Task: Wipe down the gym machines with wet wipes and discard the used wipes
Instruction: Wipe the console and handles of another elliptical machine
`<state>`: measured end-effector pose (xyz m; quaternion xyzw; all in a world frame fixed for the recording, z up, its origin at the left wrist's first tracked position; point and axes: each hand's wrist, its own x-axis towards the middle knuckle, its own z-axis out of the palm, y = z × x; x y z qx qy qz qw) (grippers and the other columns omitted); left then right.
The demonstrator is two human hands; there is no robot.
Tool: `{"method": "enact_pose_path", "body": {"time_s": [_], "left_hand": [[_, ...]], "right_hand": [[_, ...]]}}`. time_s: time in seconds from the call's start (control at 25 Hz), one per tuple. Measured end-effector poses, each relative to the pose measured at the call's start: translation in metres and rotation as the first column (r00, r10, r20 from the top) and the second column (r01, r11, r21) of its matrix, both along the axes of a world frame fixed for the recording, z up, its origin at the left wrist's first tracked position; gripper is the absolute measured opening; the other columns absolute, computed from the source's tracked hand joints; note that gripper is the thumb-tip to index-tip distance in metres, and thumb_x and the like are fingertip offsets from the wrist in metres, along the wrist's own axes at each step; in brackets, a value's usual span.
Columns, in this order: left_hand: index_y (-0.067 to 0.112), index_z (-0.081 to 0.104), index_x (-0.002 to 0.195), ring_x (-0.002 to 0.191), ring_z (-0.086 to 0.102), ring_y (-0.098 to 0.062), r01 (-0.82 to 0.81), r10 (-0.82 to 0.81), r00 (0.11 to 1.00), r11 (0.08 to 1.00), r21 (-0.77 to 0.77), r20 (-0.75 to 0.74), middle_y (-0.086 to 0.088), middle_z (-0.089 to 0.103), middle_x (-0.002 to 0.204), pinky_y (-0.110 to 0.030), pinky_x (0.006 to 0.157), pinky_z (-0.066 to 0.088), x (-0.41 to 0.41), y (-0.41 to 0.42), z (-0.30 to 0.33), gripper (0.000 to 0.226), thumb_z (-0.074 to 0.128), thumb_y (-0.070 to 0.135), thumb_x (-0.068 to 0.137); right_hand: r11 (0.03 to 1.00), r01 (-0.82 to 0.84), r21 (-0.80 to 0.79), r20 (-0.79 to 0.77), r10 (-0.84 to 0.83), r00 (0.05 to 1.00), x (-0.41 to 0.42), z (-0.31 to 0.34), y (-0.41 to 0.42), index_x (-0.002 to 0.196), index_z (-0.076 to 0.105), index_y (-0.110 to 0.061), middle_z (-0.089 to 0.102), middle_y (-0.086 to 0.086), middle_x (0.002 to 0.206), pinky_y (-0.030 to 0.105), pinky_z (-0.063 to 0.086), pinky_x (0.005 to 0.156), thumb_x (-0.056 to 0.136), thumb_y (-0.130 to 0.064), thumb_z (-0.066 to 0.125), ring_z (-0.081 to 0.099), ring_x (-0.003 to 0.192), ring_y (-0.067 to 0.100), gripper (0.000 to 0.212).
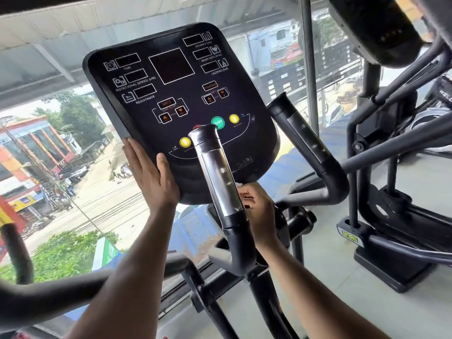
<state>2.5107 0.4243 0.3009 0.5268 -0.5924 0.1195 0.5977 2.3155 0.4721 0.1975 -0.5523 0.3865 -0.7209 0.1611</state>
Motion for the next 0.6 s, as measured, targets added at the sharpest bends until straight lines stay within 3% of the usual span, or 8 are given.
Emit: {"method": "enact_pose_path", "body": {"time_s": [0.12,0.28,0.36,0.44,0.52,0.6], "left_hand": [[0.007,0.010,0.165,0.161,0.002,-0.023,-0.002,0.002,1.000,1.000,-0.006,-0.006,-0.011,0.005,0.174,-0.046,0.130,0.007,0.000,-0.001,-0.001,0.071,0.027,0.044,0.107],[0.007,0.011,0.165,0.161,0.002,-0.022,-0.010,0.010,1.000,1.000,-0.011,0.000,-0.011,0.005,0.174,-0.044,0.130,0.007,0.001,-0.002,-0.001,0.071,0.026,0.045,0.107],[0.007,0.011,0.165,0.161,0.002,-0.022,-0.018,0.018,1.000,1.000,-0.016,0.008,-0.011,0.005,0.174,-0.046,0.130,0.007,0.002,-0.003,-0.002,0.071,0.025,0.045,0.107],[0.007,0.011,0.165,0.161,0.002,-0.020,-0.016,0.016,1.000,1.000,-0.022,0.003,-0.011,0.005,0.174,-0.047,0.130,0.008,0.003,-0.004,-0.002,0.071,0.025,0.046,0.108],[0.009,0.010,0.166,0.161,0.000,-0.018,-0.007,0.007,1.000,1.000,-0.020,-0.004,-0.009,0.004,0.174,-0.047,0.130,0.007,0.002,-0.004,-0.002,0.070,0.025,0.046,0.108],[0.010,0.010,0.166,0.161,0.000,-0.018,-0.002,0.002,1.000,1.000,-0.012,-0.005,-0.008,0.003,0.174,-0.047,0.130,0.007,0.001,-0.002,-0.002,0.070,0.025,0.046,0.108]], "right_hand": [[0.987,0.160,-0.009,0.039,-0.160,0.986,-0.039,0.005,-0.028,0.096,0.069,-0.010,0.068,0.003,0.100,0.042,0.059,0.081,0.091,-0.005,0.070,0.068,0.093,0.015,0.007],[0.953,0.232,-0.195,-0.295,-0.282,0.913,-0.073,0.038,-0.067,0.102,0.066,-0.003,0.066,0.012,0.119,0.037,0.051,0.101,0.092,0.003,0.065,0.062,0.114,0.027,0.012],[0.959,0.221,-0.177,-0.435,-0.277,0.857,-0.073,0.055,-0.080,0.114,0.064,-0.002,0.065,0.016,0.127,0.050,0.045,0.110,0.097,-0.001,0.056,0.058,0.124,0.032,0.019],[0.962,0.242,-0.129,-0.581,-0.271,0.768,-0.055,0.058,-0.077,0.138,0.054,-0.004,0.054,0.018,0.145,0.062,0.032,0.117,0.100,-0.016,0.040,0.047,0.138,0.036,0.041],[0.971,0.145,-0.190,-0.721,-0.239,0.650,-0.024,0.044,-0.060,0.152,0.040,-0.005,0.040,0.017,0.158,0.060,0.016,0.123,0.096,-0.029,0.031,0.033,0.150,0.032,0.062],[0.986,0.031,-0.165,-0.765,-0.148,0.627,0.004,0.026,-0.054,0.156,0.035,-0.007,0.033,0.014,0.163,0.055,0.008,0.127,0.101,-0.028,0.035,0.027,0.152,0.010,0.058]]}}
